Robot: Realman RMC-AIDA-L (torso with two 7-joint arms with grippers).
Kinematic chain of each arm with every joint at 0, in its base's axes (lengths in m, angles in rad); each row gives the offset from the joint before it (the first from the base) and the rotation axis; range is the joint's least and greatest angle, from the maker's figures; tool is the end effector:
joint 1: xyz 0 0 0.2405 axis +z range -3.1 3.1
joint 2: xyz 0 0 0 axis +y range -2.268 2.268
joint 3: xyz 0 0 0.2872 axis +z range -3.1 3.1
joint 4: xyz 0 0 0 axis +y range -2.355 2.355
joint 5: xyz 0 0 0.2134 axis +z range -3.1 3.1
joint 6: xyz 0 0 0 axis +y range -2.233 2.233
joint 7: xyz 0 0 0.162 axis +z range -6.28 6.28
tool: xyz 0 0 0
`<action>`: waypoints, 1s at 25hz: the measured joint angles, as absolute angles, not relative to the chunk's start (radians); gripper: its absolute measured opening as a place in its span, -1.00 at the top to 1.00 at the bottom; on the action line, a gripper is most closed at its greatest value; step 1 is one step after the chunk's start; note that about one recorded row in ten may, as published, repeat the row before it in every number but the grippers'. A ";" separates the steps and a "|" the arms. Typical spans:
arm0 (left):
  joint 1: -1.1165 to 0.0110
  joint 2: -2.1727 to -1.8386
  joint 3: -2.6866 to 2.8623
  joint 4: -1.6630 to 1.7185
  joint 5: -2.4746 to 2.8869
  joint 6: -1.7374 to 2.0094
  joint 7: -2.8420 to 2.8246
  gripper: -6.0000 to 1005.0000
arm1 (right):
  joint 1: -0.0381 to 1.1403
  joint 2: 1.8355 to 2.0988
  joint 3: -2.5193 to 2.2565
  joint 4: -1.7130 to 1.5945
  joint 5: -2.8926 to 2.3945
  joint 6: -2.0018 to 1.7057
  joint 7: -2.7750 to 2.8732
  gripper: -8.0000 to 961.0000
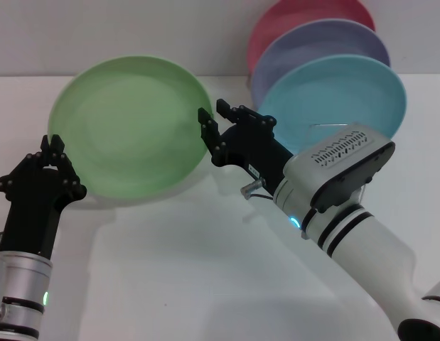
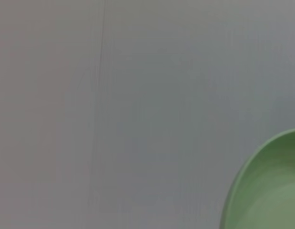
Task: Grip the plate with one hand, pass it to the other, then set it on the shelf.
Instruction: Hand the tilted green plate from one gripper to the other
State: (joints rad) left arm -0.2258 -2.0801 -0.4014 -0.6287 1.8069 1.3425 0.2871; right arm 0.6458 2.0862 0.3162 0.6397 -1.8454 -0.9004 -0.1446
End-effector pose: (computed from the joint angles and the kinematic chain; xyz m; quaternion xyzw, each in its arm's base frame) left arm -0.3020 0.2852 -0.0774 -0.6505 -0.2340 -0.3401 0.6375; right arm 0.1847 0.3684 -0.1599 -0.8191 0.2060 0.3391 0.4143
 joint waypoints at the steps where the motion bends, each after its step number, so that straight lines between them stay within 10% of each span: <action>1: -0.226 -2.080 -0.402 -0.628 1.807 1.342 0.287 0.90 | 0.646 2.086 0.316 0.640 -1.845 -0.900 -0.144 0.32; 25: -0.227 -2.080 -0.400 -0.624 1.807 1.342 0.279 0.90 | 0.661 2.086 0.317 0.633 -1.845 -0.886 -0.138 0.56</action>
State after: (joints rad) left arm -0.2275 -2.0801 -0.4003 -0.6236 1.8070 1.3421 0.2793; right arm 0.6609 2.0862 0.3172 0.6334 -1.8454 -0.8857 -0.1381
